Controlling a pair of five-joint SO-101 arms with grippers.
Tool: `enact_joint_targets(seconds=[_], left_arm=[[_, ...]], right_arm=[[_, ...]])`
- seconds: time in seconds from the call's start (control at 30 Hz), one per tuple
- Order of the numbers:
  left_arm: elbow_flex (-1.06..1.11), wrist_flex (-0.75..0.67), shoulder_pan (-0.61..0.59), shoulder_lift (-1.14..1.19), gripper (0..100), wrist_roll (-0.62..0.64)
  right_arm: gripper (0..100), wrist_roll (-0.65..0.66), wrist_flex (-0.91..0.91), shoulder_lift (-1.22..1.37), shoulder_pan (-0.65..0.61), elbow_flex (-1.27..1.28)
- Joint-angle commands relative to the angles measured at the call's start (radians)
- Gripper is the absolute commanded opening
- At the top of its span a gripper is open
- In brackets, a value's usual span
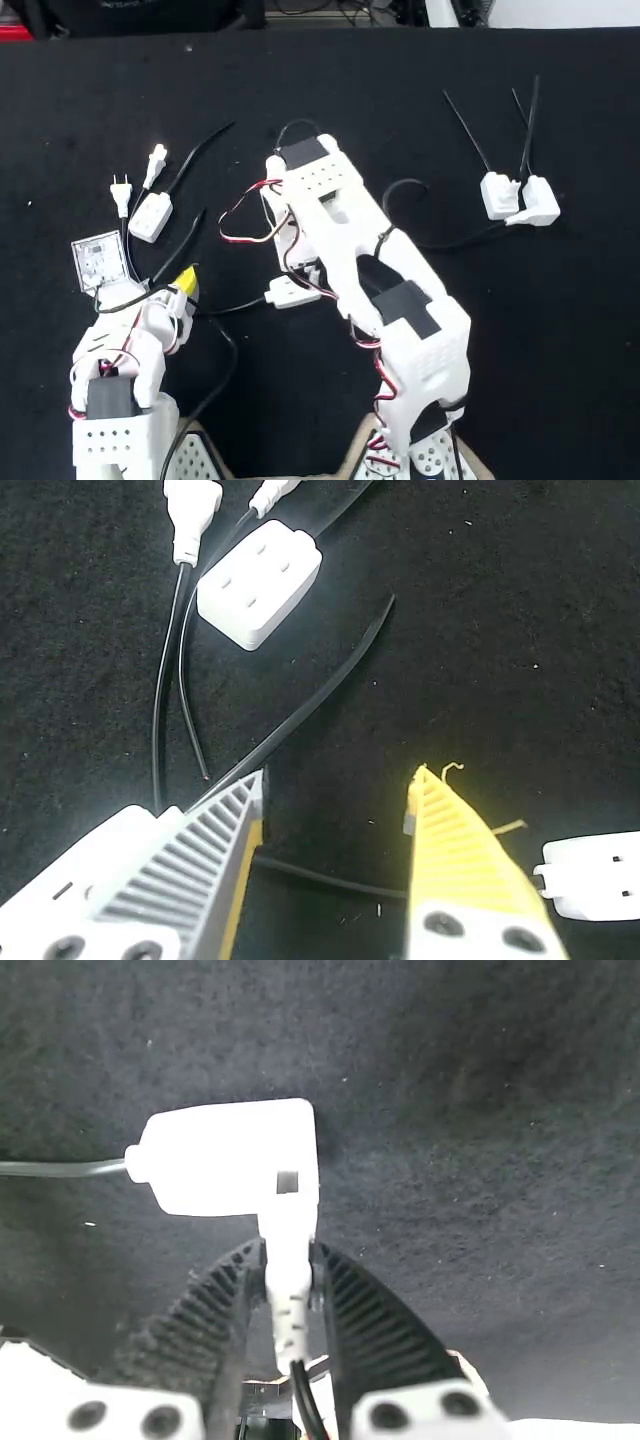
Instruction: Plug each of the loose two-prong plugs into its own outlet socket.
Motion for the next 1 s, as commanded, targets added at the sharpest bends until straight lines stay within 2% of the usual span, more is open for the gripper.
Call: enact_joint_targets(seconds=[0.0, 0.67, 0.97], left_arm=[[-0.015, 0.003, -0.008, -0.008, 23, 0.000], [-0.015, 0.003, -0.008, -0.008, 23, 0.000], [-0.015, 0.003, -0.005, -0.008, 23, 0.000]], right_arm=[[1.1, -0.012, 0.029, -0.005, -0.014, 0.012], [1.1, -0.002, 0.037, -0.007, -0.018, -0.010], [1.1, 0.044, 0.037, -0.051, -0.034, 0.038]])
